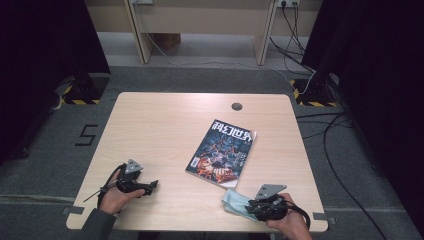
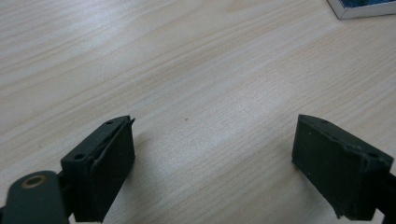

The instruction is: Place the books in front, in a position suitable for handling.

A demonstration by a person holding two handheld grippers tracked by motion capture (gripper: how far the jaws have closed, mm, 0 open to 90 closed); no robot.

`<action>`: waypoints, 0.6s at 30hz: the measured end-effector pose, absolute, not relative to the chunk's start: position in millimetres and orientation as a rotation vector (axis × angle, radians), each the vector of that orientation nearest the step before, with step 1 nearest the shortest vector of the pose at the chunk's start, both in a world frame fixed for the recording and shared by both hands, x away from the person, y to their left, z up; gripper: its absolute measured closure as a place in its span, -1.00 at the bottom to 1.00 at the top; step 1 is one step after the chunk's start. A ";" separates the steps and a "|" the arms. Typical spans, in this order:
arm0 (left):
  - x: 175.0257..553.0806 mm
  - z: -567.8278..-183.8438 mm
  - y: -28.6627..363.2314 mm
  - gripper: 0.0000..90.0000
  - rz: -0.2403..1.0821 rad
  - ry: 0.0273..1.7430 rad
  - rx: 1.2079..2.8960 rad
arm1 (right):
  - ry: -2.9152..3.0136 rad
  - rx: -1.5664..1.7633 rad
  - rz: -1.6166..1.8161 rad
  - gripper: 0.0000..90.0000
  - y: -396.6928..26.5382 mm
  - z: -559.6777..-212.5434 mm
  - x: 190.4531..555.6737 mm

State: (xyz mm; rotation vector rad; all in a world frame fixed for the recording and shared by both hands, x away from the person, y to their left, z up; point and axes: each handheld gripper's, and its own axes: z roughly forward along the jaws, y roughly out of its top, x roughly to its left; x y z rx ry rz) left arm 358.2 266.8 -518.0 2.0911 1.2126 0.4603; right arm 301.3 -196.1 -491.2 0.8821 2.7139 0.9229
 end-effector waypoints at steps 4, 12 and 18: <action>358.3 -518.0 266.6 -0.73 0.461 1.214 2.091 | 2.689 0.917 0.896 0.64 -207.8 -490.2 304.6; 358.4 -517.9 266.5 -0.73 0.460 1.215 2.092 | 2.619 1.023 0.811 0.65 -232.7 -487.8 310.8; 358.5 -517.9 266.1 -0.74 0.462 1.218 2.091 | 2.503 1.168 0.786 0.63 -251.0 -488.8 321.8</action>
